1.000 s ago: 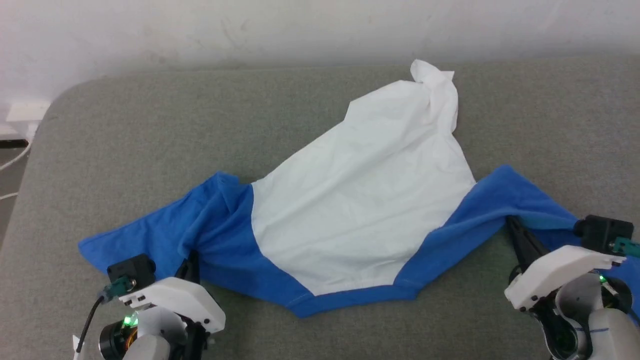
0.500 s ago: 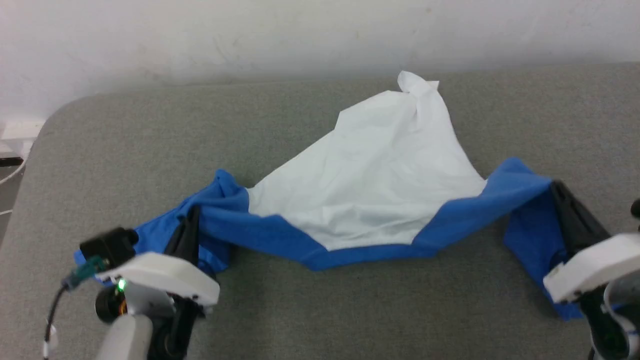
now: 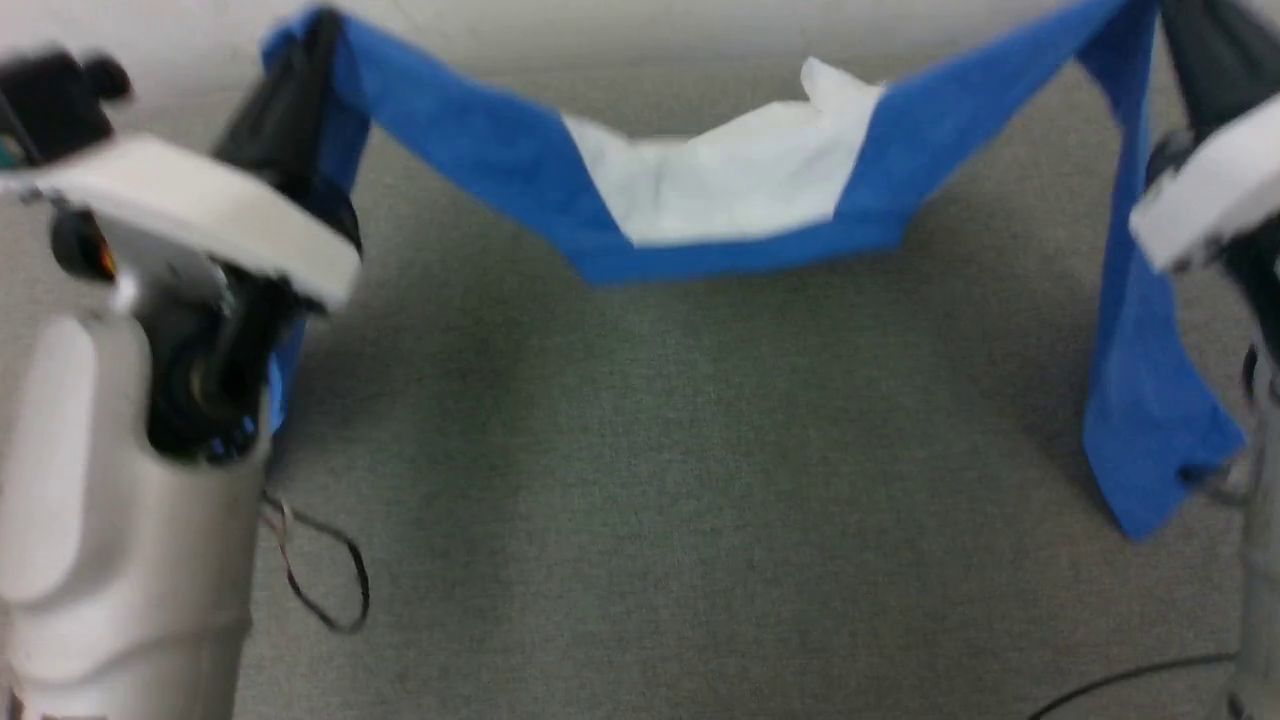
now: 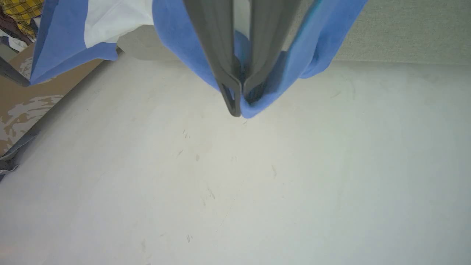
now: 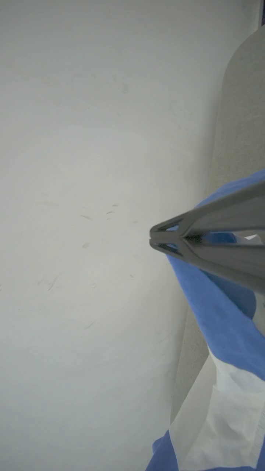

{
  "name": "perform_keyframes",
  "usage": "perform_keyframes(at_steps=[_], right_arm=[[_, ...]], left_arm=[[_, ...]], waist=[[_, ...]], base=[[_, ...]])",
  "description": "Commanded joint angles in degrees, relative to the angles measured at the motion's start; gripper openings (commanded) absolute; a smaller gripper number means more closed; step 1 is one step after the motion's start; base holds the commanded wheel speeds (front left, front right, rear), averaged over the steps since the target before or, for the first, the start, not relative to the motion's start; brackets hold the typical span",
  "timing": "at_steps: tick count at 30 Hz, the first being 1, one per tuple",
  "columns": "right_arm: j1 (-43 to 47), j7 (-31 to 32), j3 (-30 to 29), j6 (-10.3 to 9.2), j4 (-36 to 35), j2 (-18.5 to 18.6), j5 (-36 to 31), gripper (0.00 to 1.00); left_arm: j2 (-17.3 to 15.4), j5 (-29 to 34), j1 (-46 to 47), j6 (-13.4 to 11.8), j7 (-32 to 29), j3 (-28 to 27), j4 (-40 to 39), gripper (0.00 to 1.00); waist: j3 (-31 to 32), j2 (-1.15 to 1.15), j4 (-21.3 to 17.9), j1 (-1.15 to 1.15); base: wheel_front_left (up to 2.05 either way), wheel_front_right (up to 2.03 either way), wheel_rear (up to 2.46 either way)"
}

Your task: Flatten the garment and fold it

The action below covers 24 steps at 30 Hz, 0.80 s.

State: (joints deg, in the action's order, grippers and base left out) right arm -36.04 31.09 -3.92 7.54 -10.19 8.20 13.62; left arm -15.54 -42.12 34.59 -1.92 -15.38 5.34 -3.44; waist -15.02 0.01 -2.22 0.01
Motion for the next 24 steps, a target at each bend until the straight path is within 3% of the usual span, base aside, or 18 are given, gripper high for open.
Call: perform_keyframes(at_steps=[1, 6, 14, 24], right_arm=[[-3.83, -0.22, 0.53, -0.05, 1.19, 0.76, -0.19, 0.0], [-21.4, -2.42, 2.99, -0.05, 8.76, 2.9, -2.3, 0.0], [-44.39, -10.4, 2.51, -0.05, 23.18, 2.4, -9.22, 0.0], [-58.84, -21.29, -2.47, -0.05, 34.64, 1.29, -14.52, 0.0]], left_arm=[[-0.51, -0.16, 3.11, -0.54, -0.34, -0.57, 0.68, 0.0], [-1.81, 0.47, 18.23, -2.01, -0.7, -2.65, 6.11, 0.0], [-2.67, 2.76, 40.04, -3.9, 4.15, -4.98, 15.96, 0.0], [-2.26, 3.01, 50.41, -3.62, 10.49, -6.6, 21.23, 0.0]], waist=[[-4.68, -0.01, -1.22, -0.01], [-10.27, -0.01, -2.68, -0.01], [-17.23, -0.01, -4.98, -0.01], [-19.83, -0.01, -5.49, -0.01]], base=[[0.0, 0.0, 0.0], [0.0, 0.0, 0.0], [0.0, 0.0, 0.0], [0.0, 0.0, 0.0]])
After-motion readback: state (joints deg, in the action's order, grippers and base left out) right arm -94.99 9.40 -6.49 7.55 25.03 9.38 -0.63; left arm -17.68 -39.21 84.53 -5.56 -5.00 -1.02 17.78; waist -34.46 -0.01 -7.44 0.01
